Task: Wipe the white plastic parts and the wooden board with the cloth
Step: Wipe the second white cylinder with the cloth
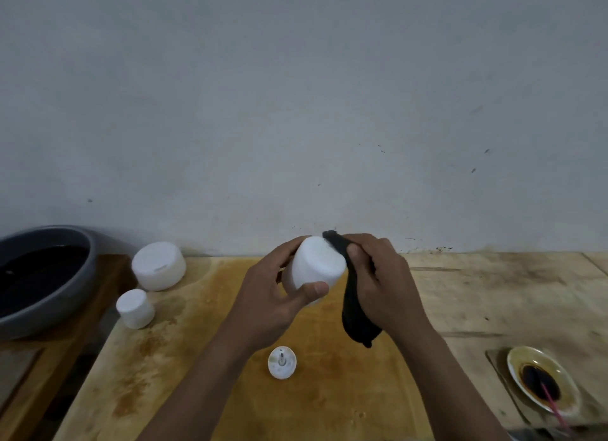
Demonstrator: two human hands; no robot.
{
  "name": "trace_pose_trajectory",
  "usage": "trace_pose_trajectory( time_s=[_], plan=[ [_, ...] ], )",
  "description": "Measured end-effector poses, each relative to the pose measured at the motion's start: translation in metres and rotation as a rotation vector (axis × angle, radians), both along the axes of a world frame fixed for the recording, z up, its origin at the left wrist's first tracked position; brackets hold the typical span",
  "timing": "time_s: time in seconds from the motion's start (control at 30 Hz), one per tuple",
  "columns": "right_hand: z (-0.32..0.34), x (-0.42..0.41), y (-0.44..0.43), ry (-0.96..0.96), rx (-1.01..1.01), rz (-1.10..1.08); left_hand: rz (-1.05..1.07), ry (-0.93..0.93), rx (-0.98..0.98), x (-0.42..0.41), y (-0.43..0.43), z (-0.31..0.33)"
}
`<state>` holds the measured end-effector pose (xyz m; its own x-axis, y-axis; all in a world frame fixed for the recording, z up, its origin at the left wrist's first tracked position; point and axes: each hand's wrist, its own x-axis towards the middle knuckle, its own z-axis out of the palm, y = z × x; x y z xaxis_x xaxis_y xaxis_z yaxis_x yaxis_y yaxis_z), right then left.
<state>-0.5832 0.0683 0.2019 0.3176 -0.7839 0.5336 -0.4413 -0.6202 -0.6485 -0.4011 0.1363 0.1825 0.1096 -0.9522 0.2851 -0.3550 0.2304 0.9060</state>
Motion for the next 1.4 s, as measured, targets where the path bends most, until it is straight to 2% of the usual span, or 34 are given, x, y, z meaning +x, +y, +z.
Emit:
trace_pose_trajectory(
  time_s=[0.2,0.33,0.5,0.63,0.77,0.87,1.0,1.07,1.13,1.2,1.3,1.4],
  plan=[
    [0.013,0.009,0.018,0.041,-0.189,0.207,0.008,0.016,-0.031,-0.005,-0.004,0.001],
    [0.006,0.002,-0.001,0.094,-0.075,0.016,0.044,-0.027,-0.039,-0.006,0.000,-0.006],
    [0.010,0.005,0.022,0.106,-0.268,0.107,0.005,0.001,-0.082,-0.007,-0.002,0.001],
    [0.007,0.002,0.002,0.072,-0.053,-0.058,0.031,-0.020,-0.034,-0.009,-0.002,-0.004],
    [0.015,0.010,0.022,0.055,-0.200,0.098,-0.002,0.019,-0.020,-0.013,-0.005,0.000],
    [0.002,0.010,0.037,0.076,-0.281,0.182,-0.026,0.160,0.021,-0.009,-0.007,-0.003],
    [-0.012,0.017,0.040,0.006,-0.293,0.097,-0.031,0.352,0.095,-0.021,-0.007,-0.006],
    [-0.009,0.022,0.035,-0.065,-0.244,0.018,-0.030,0.589,0.157,-0.028,-0.005,0.003],
    [-0.005,0.021,0.028,-0.162,-0.095,-0.072,-0.061,0.959,0.231,-0.025,-0.004,0.014],
    [-0.003,0.017,0.021,-0.248,0.026,-0.130,-0.033,1.224,0.263,-0.021,-0.004,0.026],
    [0.009,0.019,0.025,-0.337,-0.029,-0.138,-0.034,1.350,0.304,-0.020,-0.004,0.036],
    [0.012,0.036,0.034,-0.339,-0.130,-0.124,-0.058,1.338,0.394,-0.027,-0.002,0.039]
  ],
)
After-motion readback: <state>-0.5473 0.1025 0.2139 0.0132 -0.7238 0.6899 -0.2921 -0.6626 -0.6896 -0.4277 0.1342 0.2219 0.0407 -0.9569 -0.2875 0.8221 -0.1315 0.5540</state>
